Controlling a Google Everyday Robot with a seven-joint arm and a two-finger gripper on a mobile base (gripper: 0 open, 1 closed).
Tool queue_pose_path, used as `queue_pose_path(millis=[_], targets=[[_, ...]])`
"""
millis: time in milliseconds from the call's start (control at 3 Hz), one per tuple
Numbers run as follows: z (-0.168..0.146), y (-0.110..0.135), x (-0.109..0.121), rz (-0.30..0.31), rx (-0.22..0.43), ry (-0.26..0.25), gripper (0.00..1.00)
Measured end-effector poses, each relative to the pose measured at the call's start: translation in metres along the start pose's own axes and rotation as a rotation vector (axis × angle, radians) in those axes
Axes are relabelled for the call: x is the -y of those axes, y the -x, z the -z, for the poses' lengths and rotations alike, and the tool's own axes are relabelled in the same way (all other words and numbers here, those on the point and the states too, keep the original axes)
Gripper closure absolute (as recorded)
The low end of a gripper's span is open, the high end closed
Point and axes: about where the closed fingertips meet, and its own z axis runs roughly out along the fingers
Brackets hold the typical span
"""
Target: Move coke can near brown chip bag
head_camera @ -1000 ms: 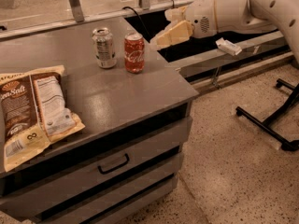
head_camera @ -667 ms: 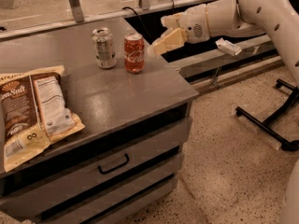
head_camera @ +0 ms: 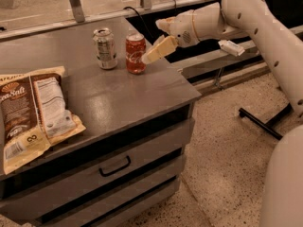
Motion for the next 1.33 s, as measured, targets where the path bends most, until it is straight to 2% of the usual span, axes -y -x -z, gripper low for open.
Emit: queue_pose_path(millis=[333, 667, 1333], targets=[[-0.019, -0.006, 0.005, -0.001, 0.015, 0.010, 0.00], [-0.034, -0.010, 0.003, -0.018, 0.023, 0.033, 0.17], [-0.050, -0.011, 0.003, -0.043, 0.028, 0.055, 0.64]])
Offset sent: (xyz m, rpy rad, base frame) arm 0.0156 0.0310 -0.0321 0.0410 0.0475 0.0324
